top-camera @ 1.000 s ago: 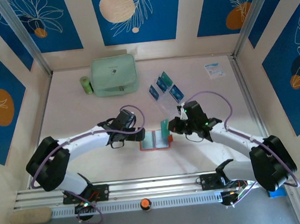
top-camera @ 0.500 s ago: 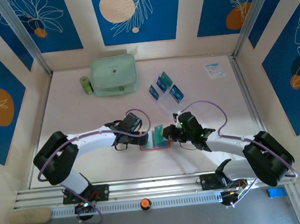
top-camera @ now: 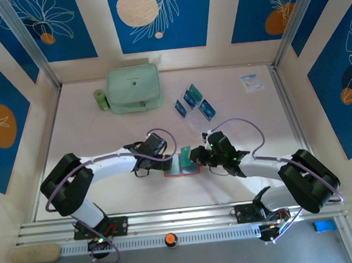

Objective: Put the credit cards into the card holder

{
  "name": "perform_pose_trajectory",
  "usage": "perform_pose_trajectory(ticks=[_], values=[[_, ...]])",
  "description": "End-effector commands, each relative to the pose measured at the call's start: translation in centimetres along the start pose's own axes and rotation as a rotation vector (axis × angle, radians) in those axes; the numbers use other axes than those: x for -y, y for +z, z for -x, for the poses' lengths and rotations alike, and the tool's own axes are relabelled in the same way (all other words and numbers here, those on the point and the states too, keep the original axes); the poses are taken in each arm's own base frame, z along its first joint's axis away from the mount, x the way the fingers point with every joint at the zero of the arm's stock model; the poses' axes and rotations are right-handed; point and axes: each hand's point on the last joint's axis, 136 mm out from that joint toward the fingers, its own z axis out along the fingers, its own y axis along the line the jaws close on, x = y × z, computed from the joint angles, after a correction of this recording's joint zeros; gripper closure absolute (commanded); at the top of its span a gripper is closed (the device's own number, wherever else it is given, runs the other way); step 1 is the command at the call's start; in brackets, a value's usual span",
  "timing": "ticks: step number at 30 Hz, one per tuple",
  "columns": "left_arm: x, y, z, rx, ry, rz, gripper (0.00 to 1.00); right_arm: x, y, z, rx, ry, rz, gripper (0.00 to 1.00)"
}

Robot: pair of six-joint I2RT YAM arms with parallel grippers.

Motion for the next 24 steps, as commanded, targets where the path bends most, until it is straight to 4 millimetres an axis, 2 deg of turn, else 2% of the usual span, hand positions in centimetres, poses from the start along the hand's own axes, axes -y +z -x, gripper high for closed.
perform_pose_trajectory(ticks=[1,17,24], values=[[-1.0,0.5,-1.5,-0.038,0.003,0.053,0.00,-0.9,0.4,0.7,0.023,-0.009,0.023,1.00],[-1.4,0.7,-2.1,-0.050,-0.010,0.064,0.00,-1.9,1.1,1.2,0.030,-0.016,0.044,1.00],[-1.5,0.7,-2.2,-0.050,-0.012,0.065,0.00,-1.4,1.8,0.9,0.018,-0.007,0.032,1.00]])
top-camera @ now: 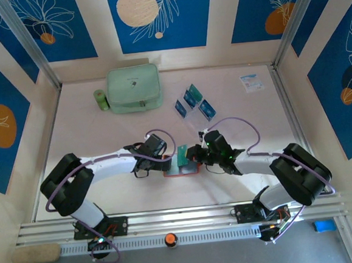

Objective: Put the credit cards into the card holder

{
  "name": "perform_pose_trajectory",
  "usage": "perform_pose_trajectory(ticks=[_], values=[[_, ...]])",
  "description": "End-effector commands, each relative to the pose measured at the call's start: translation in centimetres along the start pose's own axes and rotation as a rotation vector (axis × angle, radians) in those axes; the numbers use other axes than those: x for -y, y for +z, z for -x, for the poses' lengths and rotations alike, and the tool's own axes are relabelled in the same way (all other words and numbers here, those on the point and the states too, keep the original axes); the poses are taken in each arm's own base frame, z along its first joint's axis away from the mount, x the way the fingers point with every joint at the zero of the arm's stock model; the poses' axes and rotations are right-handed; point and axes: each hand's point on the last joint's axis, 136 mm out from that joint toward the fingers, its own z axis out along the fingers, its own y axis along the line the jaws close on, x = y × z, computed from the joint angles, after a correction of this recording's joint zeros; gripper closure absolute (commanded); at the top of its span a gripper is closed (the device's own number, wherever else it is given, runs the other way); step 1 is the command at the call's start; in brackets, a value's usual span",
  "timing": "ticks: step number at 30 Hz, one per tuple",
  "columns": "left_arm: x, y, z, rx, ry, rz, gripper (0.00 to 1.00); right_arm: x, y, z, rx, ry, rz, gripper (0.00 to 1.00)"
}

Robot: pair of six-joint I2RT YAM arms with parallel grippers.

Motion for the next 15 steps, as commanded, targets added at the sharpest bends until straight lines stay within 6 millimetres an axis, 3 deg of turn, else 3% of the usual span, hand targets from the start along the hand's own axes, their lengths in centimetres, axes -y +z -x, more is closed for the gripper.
perform_pose_trajectory(ticks=[1,15], values=[[-1.1,0.5,-1.8,-0.046,0.012,0.051,0.00,-0.7,0.5,0.5,0.021,-0.001,0.016,1.00],[-1.2,0.6,-2.0,-0.046,0.012,0.051,0.00,1.1,1.0,-1.1,0.004,0.016,-0.021,1.00]])
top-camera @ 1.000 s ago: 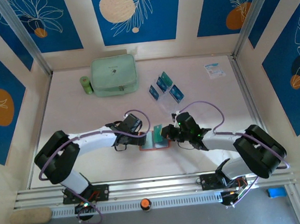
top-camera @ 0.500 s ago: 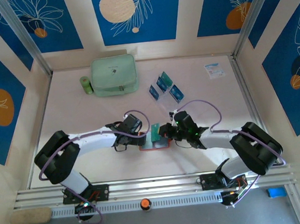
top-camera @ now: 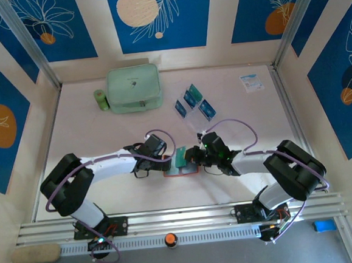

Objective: Put the credit cards into the card holder

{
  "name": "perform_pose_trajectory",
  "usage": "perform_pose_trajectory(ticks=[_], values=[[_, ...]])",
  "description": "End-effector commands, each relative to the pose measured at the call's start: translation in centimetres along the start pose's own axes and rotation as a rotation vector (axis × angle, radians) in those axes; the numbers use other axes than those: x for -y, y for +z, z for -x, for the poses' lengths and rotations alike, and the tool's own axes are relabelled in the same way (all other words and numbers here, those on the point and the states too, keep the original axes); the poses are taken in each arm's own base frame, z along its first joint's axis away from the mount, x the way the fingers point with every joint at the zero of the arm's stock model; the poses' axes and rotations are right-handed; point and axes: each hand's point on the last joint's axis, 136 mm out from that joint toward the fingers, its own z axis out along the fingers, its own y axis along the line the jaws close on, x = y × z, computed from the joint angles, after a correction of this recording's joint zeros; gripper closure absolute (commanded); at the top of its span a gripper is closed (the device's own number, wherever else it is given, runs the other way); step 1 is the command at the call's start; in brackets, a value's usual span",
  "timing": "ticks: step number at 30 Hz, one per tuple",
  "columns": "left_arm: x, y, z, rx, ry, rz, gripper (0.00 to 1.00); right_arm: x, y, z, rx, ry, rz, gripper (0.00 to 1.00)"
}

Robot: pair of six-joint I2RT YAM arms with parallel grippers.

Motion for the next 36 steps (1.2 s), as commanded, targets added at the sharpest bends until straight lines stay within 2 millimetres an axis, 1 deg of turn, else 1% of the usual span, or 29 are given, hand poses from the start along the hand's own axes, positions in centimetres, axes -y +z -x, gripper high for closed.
perform_pose_trajectory(ticks=[1,11,26,36], values=[[-1.2,0.5,-2.0,-0.051,0.012,0.053,0.00,1.0,0.0,-0.6,0.006,0.004,-0.022,1.00],[-1.2,0.5,-2.0,-0.049,0.013,0.049,0.00,2.1,-1.0,-0.7,0.041,-0.002,-0.053,1.00],[-1.2,0.5,-2.0,-0.048,0.009,0.047,0.00,2.5,-0.8,-1.3,0.012,-0.036,-0.070,1.00],[-1.2,0.5,-2.1,-0.050,0.011,0.050,0.00,2.2,-0.2,-1.8,-0.006,-0.045,-0.060,1.00]])
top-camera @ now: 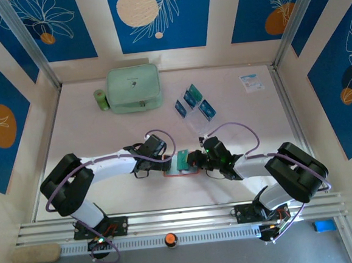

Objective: Put the credit cards into the card holder

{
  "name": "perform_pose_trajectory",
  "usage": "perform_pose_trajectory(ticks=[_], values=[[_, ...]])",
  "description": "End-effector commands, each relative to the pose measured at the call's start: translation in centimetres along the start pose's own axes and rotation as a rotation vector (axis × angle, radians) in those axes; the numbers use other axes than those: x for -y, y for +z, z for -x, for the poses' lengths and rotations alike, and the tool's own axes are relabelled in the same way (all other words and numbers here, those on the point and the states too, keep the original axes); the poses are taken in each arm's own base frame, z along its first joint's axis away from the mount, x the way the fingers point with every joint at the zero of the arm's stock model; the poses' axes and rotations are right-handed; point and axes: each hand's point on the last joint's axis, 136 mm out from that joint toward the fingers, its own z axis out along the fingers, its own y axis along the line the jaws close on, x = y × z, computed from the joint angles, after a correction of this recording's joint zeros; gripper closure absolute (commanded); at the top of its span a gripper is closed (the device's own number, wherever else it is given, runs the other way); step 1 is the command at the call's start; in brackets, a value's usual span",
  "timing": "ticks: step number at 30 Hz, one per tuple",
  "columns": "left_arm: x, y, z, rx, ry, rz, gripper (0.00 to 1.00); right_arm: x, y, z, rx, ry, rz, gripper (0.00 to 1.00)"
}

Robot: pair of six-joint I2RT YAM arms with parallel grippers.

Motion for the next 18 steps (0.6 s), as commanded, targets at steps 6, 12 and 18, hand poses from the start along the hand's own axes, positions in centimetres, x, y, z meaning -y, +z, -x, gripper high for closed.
perform_pose_trajectory(ticks=[6,12,18], values=[[-1.3,0.4,-2.1,-0.057,0.015,0.052,0.00,0.9,0.2,-1.0,-0.032,-0.016,-0.032,1.00],[-1.3,0.4,-2.1,-0.056,0.014,0.051,0.00,1.1,0.3,-1.5,-0.047,-0.012,-0.037,1.00],[-1.3,0.4,-2.1,-0.056,0.016,0.051,0.00,1.3,0.4,-1.9,-0.061,-0.009,-0.039,1.00]])
